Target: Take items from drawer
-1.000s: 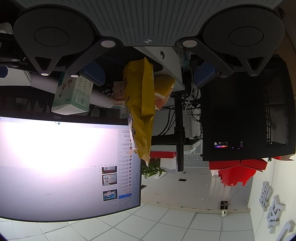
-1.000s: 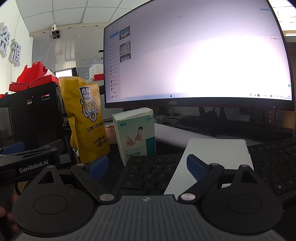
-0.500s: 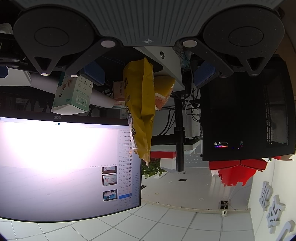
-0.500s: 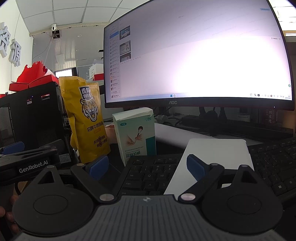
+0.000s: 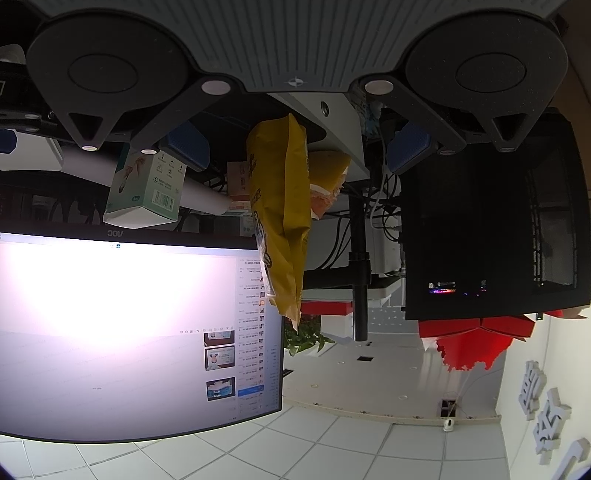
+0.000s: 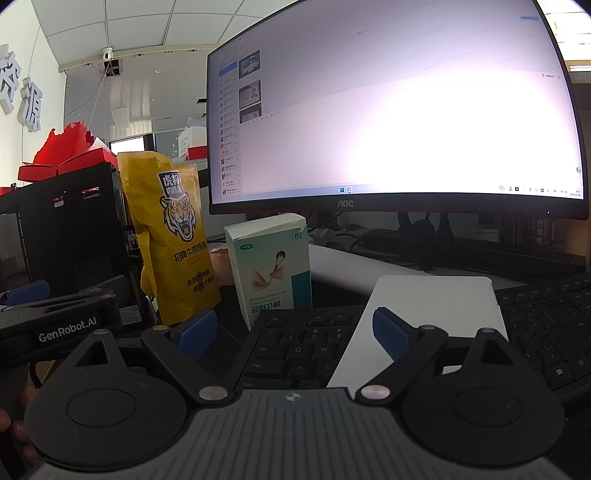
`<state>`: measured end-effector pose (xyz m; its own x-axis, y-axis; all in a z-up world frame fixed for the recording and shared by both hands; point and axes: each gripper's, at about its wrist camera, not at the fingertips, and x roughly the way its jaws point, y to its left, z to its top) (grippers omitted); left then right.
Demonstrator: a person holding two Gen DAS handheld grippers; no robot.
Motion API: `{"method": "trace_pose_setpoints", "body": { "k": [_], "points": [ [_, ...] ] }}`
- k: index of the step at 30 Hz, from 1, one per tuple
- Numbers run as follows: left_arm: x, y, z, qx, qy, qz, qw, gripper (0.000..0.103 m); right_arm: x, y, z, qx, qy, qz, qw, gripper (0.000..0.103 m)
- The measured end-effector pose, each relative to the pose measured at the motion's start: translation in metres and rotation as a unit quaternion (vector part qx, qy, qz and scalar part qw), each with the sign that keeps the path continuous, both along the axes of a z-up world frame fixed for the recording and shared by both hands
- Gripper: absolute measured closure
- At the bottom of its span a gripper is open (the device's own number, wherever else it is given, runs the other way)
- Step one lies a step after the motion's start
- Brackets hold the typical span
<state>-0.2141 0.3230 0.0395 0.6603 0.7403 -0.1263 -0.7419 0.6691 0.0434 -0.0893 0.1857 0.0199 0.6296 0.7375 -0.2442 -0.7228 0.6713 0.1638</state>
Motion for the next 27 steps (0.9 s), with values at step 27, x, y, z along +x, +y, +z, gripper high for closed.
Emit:
{"method": "trace_pose_setpoints", "body": {
  "k": [27],
  "points": [
    [0.0032,-0.0002,-0.0013,-0.001,0.004,-0.005,1.0000,0.000,0.0001,-0.0029,-0.0002,0.001,0.003,0.000,1.000,0.012]
  ]
}}
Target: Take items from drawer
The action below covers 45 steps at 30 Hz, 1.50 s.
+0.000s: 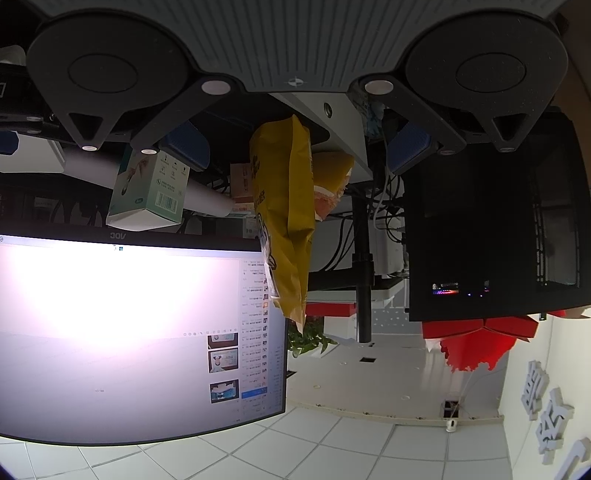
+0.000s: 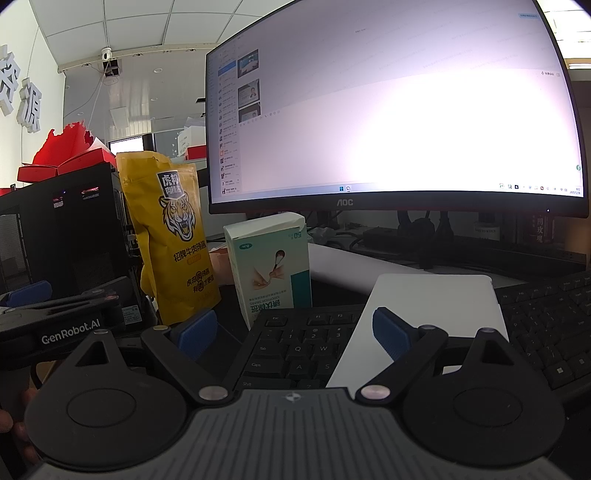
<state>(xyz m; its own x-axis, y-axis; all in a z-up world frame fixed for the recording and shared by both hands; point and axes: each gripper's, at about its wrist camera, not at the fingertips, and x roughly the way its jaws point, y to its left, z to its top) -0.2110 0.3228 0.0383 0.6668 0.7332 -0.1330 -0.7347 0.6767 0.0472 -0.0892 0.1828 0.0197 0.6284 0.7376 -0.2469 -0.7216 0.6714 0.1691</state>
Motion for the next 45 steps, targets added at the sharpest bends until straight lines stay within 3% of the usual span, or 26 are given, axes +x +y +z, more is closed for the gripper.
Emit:
{"method": "trace_pose_setpoints", "body": {
  "k": [45],
  "points": [
    [0.0018,-0.0022,-0.0013,0.000,0.004,0.007,1.0000,0.000,0.0028,0.0011,-0.0004,-0.001,0.001,0.002,1.000,0.012]
  ]
}}
